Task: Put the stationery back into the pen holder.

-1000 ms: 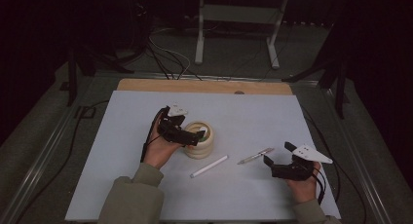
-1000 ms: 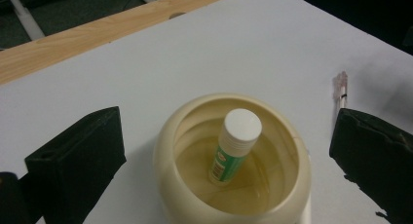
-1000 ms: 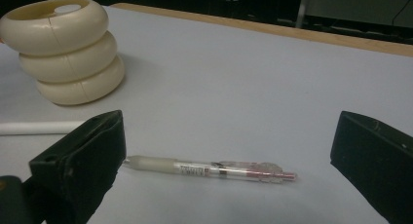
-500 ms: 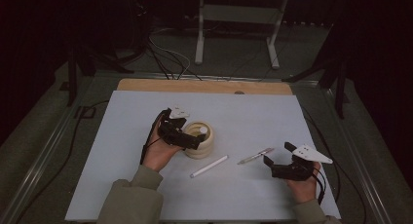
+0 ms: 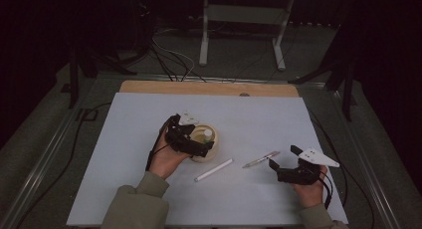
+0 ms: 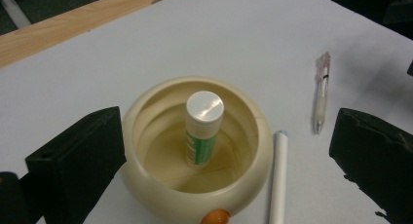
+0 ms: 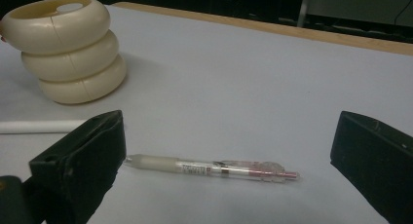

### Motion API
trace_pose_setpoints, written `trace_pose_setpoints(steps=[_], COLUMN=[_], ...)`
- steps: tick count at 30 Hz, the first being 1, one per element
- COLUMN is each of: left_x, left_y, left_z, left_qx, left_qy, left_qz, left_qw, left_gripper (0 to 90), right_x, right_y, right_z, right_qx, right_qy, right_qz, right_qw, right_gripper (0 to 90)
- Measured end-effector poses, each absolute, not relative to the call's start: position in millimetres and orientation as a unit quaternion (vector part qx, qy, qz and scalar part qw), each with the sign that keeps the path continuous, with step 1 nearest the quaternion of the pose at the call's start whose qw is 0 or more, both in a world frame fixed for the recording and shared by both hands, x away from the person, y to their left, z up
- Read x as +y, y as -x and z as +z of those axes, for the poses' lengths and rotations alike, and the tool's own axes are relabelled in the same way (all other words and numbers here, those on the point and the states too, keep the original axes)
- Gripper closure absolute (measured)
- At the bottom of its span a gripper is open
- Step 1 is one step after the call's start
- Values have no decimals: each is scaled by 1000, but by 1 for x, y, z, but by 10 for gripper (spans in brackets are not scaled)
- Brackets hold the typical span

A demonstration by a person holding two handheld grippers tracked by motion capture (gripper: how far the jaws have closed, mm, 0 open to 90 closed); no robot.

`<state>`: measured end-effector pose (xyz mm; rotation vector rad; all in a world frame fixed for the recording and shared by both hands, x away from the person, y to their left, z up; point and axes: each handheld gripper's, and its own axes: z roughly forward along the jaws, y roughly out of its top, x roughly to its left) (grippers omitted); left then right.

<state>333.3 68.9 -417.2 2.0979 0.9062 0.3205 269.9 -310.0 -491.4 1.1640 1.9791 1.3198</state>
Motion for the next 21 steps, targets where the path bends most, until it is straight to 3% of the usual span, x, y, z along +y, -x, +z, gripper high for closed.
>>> trace_pose_setpoints(steps=[21], left_x=[49], left_y=[-316], left_z=[-422], left_qx=[330], left_qy=[-860], left_qz=[78], left_qw=[383], left_gripper=[12], right_x=[-310], right_y=[-270], right_z=[-491], right_qx=[724], right_qy=[-427], right_qz=[483], right_qw=[244], right_gripper=[3])
